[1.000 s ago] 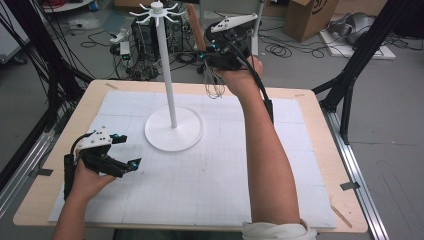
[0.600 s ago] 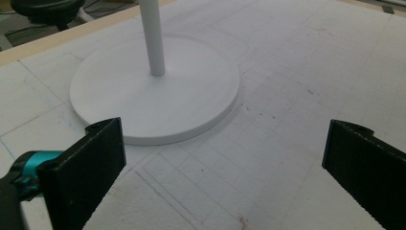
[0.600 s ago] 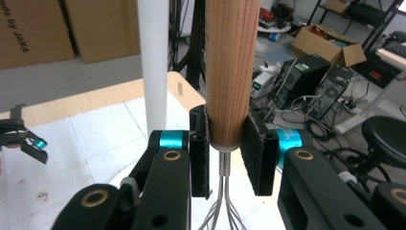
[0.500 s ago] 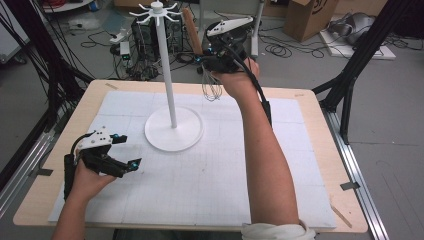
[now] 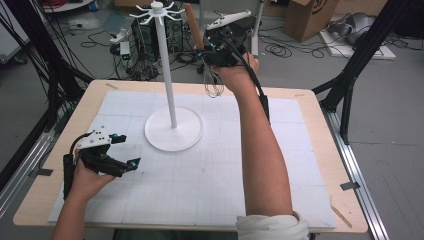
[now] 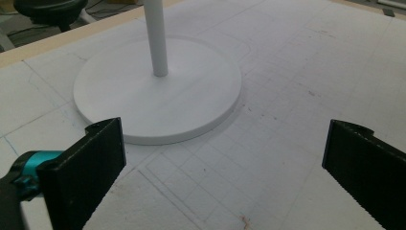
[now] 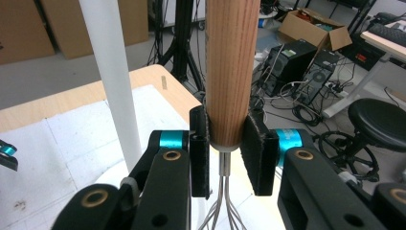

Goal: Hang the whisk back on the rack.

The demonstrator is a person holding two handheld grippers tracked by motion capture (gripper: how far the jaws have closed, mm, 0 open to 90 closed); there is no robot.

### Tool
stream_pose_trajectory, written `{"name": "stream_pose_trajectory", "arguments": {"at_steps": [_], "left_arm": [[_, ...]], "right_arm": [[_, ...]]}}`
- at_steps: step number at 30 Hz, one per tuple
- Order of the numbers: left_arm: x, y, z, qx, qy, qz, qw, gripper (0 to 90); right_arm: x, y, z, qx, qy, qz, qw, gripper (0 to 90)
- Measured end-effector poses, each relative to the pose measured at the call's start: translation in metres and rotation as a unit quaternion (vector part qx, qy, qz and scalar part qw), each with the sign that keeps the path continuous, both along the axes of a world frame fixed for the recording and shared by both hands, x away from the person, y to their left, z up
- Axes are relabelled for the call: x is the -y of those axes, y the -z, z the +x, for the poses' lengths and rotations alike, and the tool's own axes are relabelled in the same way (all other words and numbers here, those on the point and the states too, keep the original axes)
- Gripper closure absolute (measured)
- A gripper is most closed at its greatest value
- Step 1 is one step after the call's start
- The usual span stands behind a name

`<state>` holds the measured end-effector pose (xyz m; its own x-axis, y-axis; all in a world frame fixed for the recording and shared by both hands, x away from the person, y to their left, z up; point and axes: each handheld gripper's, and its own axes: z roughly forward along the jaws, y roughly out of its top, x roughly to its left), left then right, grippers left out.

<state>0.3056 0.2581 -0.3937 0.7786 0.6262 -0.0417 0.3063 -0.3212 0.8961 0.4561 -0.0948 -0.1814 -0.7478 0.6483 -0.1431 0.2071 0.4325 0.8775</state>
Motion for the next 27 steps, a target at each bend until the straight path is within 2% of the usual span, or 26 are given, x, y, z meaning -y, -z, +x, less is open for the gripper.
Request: {"name": "stream_pose_trajectory", "arguments": {"at_steps": [9,19,27], "left_arm": [[-0.001,0.000,0.000,0.002,0.000,-0.004,1.0000,1.6],[-0.003,0.000,0.000,0.001,-0.001,-0.006,1.0000,1.6],[-0.004,0.000,0.000,0.000,0.000,-0.006,1.0000,1.6]], "right_arm": [[-0.009,0.001,-0.001,-0.002,-0.003,0.001,1.0000,74.9],[-0.015,0.001,0.008,-0.008,0.008,-0.004,0.9999,74.9],[-0.021,0.002,0.010,-0.011,0.005,0.000,0.9999,74.8]]}}
